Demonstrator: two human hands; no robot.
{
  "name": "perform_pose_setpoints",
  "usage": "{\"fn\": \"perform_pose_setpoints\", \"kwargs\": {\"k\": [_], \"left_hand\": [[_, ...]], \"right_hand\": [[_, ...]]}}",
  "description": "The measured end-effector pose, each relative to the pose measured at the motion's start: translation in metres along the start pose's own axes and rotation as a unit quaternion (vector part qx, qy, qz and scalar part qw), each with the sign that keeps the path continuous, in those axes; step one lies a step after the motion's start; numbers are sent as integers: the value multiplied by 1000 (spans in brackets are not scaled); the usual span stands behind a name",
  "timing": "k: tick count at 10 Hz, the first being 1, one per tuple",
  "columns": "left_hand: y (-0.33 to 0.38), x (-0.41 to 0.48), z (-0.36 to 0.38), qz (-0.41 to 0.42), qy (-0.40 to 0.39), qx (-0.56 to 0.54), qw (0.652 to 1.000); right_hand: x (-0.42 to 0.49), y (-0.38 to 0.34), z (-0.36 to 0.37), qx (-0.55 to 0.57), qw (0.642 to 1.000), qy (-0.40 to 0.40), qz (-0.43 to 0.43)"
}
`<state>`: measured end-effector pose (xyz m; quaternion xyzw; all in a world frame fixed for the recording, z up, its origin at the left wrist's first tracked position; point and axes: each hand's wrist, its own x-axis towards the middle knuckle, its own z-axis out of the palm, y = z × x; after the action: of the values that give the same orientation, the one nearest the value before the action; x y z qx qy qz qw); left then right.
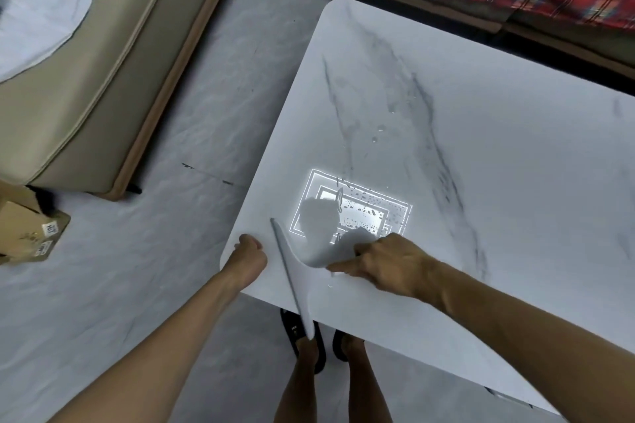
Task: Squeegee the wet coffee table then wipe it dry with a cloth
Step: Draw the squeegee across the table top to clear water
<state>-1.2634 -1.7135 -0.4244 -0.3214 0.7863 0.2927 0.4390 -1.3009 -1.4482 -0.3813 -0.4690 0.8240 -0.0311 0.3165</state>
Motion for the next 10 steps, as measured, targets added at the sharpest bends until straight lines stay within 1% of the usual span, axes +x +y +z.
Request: {"fn": "perform_pose_setpoints", "kwargs": {"k": [1,2,3,4,5,6,7,8,9,10], "left_hand": [[-1,3,3,0,-14,11,1000],[-1,8,5,-16,-11,-6,1000],[6,9,9,-35,15,-38,999],[15,7,11,-16,37,-31,999],[15,9,10,-28,27,-33,999],[22,7,4,-23,-5,-21,1000],[25,12,5,-29,-2,-33,999],[29,11,7,-41,9,-48,998],[24,5,9,-45,15,-27,998],[26,2,6,-38,23,-12,999]], "right_hand": [[-50,39,-1,9,999,-7,48],[-78,56,-6,-6,996,-25,89],[-101,62,-19,-13,993,-9,115],[-92,49,-22,-13,995,19,102],[-43,10,-14,15,998,19,62],[-11,-15,0,17,999,10,34],[-25,0,10,25,998,25,49],[-60,23,20,64,993,10,96],[-110,52,18,84,983,-11,160],[-127,58,9,38,984,-5,176]]}}
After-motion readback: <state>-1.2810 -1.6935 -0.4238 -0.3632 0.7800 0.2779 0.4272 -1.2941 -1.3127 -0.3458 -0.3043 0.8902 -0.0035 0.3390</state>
